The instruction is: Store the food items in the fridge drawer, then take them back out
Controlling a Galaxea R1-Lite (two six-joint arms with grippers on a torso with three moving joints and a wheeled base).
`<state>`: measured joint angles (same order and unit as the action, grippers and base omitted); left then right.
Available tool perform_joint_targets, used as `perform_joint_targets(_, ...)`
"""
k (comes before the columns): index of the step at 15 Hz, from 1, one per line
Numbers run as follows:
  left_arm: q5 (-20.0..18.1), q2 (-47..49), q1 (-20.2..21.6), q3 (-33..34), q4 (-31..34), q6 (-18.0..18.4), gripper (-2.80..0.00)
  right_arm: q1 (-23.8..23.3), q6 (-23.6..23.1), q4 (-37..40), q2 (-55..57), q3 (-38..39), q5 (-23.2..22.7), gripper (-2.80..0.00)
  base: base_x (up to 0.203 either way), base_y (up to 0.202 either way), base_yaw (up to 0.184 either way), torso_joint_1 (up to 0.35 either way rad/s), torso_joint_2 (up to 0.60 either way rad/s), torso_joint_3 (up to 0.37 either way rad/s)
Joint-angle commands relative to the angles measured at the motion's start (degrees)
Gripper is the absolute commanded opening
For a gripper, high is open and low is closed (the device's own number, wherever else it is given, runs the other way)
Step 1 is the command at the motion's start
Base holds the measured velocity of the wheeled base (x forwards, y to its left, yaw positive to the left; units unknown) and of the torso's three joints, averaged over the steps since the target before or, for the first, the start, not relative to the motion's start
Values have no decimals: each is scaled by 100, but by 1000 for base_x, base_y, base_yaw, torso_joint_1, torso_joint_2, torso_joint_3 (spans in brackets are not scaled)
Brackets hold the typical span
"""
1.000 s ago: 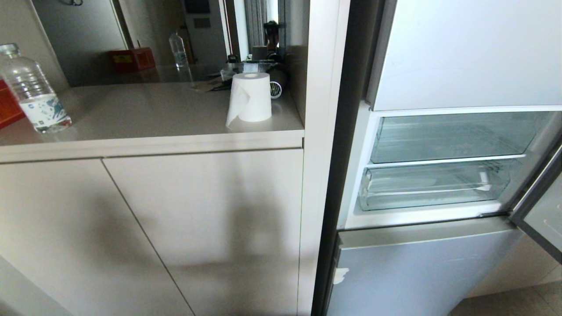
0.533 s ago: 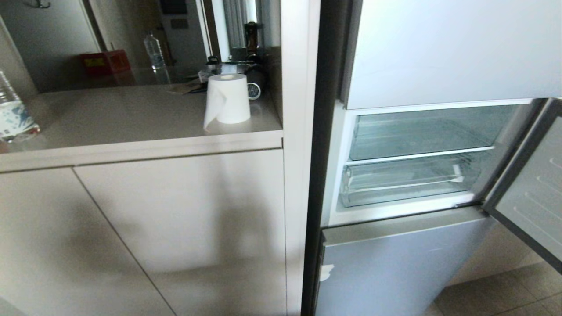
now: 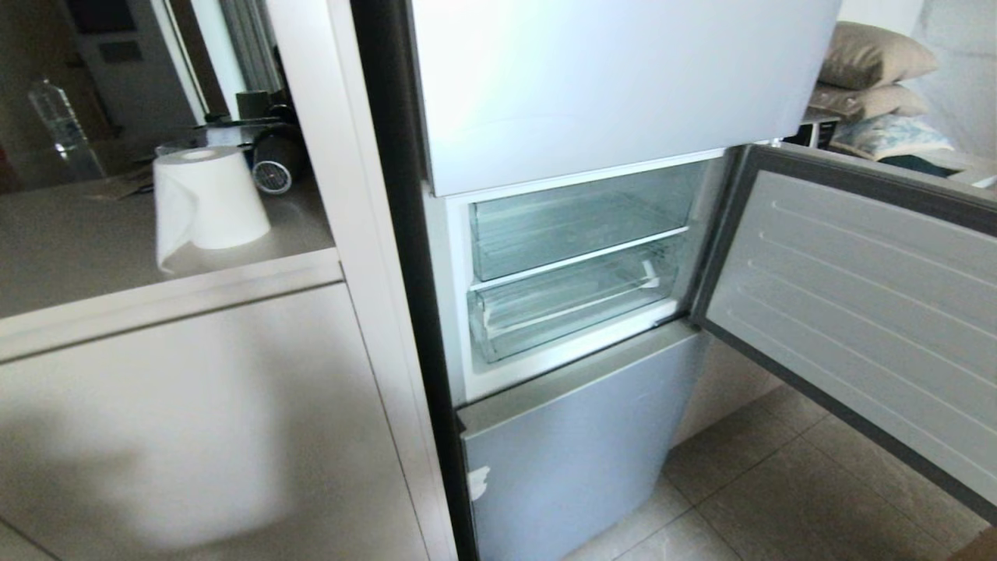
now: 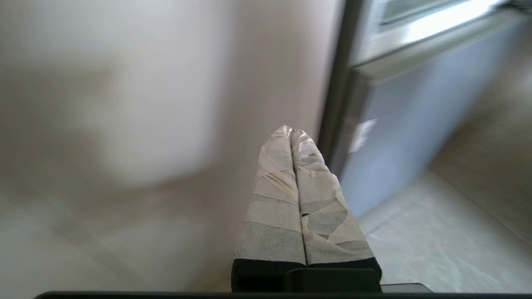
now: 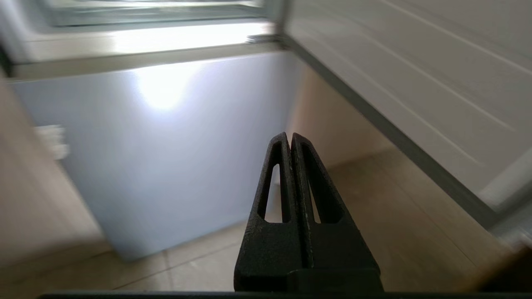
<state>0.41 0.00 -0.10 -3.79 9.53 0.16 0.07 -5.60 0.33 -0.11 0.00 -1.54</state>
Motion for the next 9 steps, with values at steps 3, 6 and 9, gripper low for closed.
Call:
perform_joint_targets(3, 2, 0, 1, 1, 5, 2, -280, 1, -12, 2, 11, 9, -5, -280, 2, 7, -176, 2, 4, 3)
perform_joint_targets(6, 2, 0, 1, 1, 5, 2, -280, 1, 93, 2, 11, 0, -5, -280, 2, 7, -172, 2, 1, 0)
perform_joint_targets(9, 2, 0, 1, 1, 5, 2, -280, -2, 379, -354, 61, -154, -34, -280, -2, 8, -102, -2, 2, 1)
